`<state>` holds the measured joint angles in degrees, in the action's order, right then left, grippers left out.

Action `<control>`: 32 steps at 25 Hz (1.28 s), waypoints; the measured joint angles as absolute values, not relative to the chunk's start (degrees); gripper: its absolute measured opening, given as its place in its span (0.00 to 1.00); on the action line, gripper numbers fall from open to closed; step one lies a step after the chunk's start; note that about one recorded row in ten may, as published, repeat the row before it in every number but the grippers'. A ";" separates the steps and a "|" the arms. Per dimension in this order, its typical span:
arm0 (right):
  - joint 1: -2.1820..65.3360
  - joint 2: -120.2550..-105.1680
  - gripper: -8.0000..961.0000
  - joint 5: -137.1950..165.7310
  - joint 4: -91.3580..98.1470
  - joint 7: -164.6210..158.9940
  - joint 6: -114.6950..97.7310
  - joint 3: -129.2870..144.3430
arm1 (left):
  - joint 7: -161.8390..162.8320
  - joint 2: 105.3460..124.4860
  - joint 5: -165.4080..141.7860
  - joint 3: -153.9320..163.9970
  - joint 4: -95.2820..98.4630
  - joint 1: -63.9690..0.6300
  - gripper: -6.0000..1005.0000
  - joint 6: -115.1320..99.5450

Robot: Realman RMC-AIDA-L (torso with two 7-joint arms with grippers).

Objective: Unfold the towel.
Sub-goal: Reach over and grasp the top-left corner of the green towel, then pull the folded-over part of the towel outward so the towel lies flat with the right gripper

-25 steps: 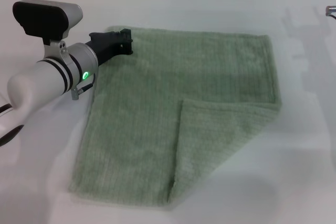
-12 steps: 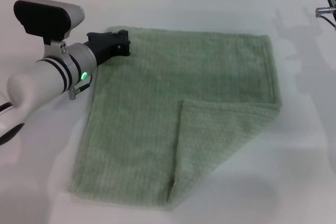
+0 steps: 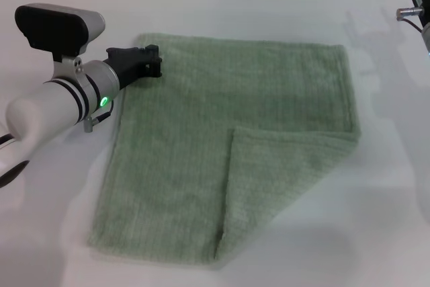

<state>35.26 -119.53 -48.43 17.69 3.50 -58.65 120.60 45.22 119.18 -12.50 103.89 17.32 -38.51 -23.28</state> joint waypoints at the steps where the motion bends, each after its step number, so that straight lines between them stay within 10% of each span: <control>1: 35.37 -119.53 0.77 -48.43 17.68 3.50 -58.41 120.62 | 45.22 119.18 -12.49 103.94 17.26 -38.51 0.00 -23.28; 32: 27.49 -118.82 0.77 -23.83 57.20 3.61 -16.03 108.01 | 45.91 118.95 -12.66 104.24 19.92 -33.91 0.00 -26.75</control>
